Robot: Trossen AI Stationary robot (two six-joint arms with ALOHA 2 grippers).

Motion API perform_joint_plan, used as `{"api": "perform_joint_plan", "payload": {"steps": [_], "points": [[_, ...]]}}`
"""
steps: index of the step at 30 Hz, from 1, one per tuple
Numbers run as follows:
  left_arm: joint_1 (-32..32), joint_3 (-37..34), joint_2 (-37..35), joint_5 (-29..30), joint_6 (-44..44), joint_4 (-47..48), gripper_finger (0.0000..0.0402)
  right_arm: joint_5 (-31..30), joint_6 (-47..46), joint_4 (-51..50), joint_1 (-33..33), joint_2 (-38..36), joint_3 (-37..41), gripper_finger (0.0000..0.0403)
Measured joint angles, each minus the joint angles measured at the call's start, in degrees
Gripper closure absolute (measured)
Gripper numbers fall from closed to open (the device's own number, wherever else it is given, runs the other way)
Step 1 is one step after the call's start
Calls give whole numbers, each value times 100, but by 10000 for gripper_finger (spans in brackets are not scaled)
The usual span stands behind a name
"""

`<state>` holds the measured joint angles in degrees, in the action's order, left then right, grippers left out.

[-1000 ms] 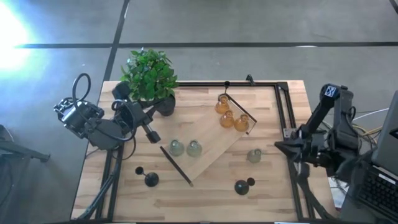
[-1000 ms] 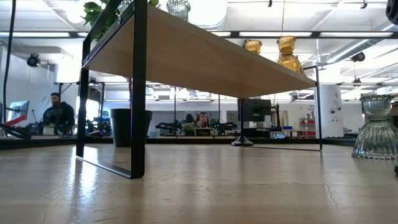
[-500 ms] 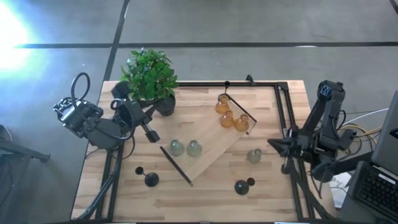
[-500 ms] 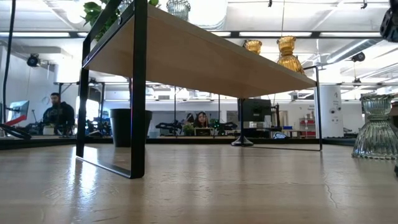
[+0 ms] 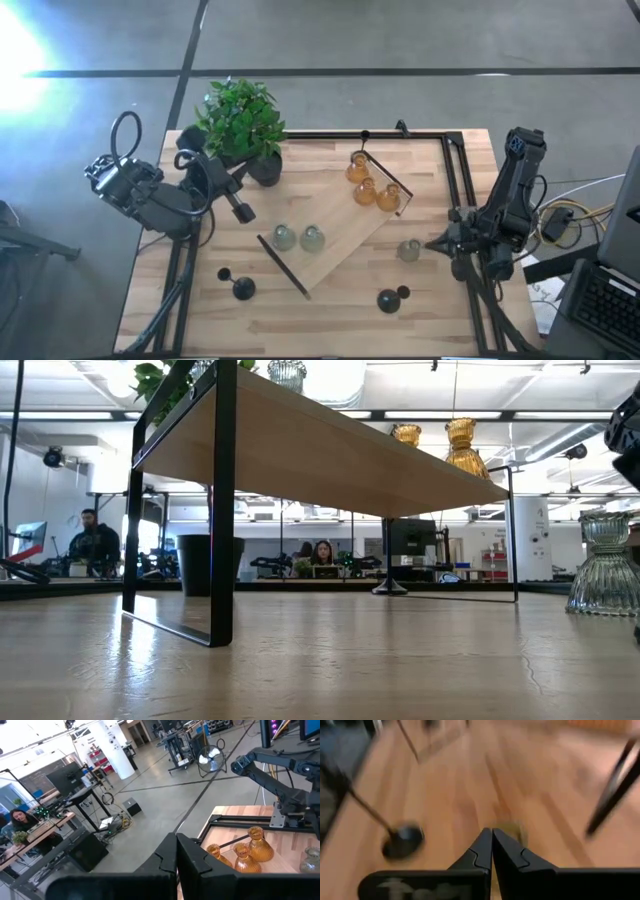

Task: Pick & Place candle stick holders
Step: Put the transparent glass candle holder on the shelf

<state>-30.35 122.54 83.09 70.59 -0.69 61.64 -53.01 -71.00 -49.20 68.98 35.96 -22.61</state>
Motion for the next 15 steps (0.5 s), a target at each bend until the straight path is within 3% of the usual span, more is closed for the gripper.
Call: {"api": "perform_joint_plan", "payload": {"steps": [6,15], "points": [[84,0,-9,0,-45,-26,397,1133,-91,-520,1,2,244,395],[279,0,-9,0,-147,-41,397,1106,-808,-114,-5,6,840,391]]}}
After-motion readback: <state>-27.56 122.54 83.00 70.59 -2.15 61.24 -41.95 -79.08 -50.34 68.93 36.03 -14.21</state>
